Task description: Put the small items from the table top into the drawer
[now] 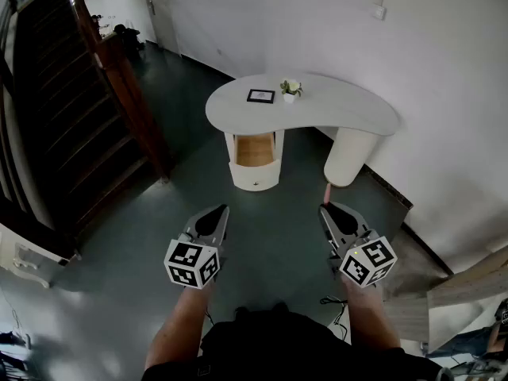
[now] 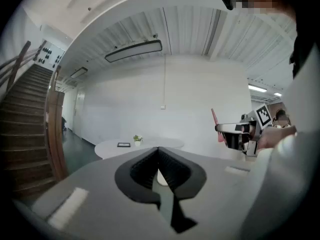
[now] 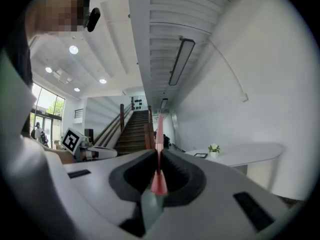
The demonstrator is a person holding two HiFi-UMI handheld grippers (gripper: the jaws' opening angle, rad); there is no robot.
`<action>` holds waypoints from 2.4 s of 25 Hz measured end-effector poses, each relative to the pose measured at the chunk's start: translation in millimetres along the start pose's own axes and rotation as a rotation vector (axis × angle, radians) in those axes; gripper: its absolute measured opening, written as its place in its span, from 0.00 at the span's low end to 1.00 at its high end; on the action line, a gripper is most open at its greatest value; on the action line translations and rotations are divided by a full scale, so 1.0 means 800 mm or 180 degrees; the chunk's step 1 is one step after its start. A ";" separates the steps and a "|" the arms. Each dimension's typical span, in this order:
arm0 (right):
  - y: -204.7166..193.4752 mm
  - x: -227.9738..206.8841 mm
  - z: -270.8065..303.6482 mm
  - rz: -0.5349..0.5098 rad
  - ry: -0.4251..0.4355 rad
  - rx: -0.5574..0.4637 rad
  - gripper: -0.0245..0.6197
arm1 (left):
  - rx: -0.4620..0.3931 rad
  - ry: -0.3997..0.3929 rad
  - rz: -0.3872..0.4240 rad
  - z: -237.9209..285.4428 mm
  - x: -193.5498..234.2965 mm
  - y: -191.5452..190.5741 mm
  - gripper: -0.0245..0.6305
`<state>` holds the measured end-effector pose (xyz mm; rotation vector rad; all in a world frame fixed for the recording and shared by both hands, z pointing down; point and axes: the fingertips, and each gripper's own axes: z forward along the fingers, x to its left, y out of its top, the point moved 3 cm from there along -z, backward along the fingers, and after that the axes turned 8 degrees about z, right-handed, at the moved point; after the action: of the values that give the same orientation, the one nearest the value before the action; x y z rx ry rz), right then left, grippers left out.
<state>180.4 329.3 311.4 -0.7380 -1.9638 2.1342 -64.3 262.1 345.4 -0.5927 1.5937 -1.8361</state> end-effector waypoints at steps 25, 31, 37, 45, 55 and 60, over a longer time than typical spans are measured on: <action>0.000 -0.111 0.091 0.0097 -0.0061 0.0150 0.11 | 0.0110 0.0067 -0.0122 0.125 0.072 -0.020 0.06; -0.013 -0.140 0.190 0.0190 -0.0100 0.0316 0.11 | 0.0180 0.0019 -0.0211 0.189 0.156 -0.043 0.06; 0.004 -0.146 0.286 0.0129 -0.0057 0.0369 0.11 | 0.0201 -0.0002 -0.0226 0.238 0.234 -0.046 0.06; -0.002 -0.144 0.370 0.0165 -0.0039 0.0438 0.11 | 0.0253 -0.0088 -0.0278 0.263 0.289 -0.065 0.06; -0.010 -0.154 0.401 0.0266 -0.0107 0.0572 0.11 | 0.0253 -0.0182 -0.0337 0.282 0.315 -0.067 0.06; -0.016 -0.173 0.418 0.0317 -0.0056 0.0612 0.11 | 0.0305 -0.0182 -0.0371 0.299 0.317 -0.074 0.06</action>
<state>147.8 -27.1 366.4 -0.7994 -1.7313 2.3528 -86.4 -81.4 426.9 -0.7010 1.4522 -1.9507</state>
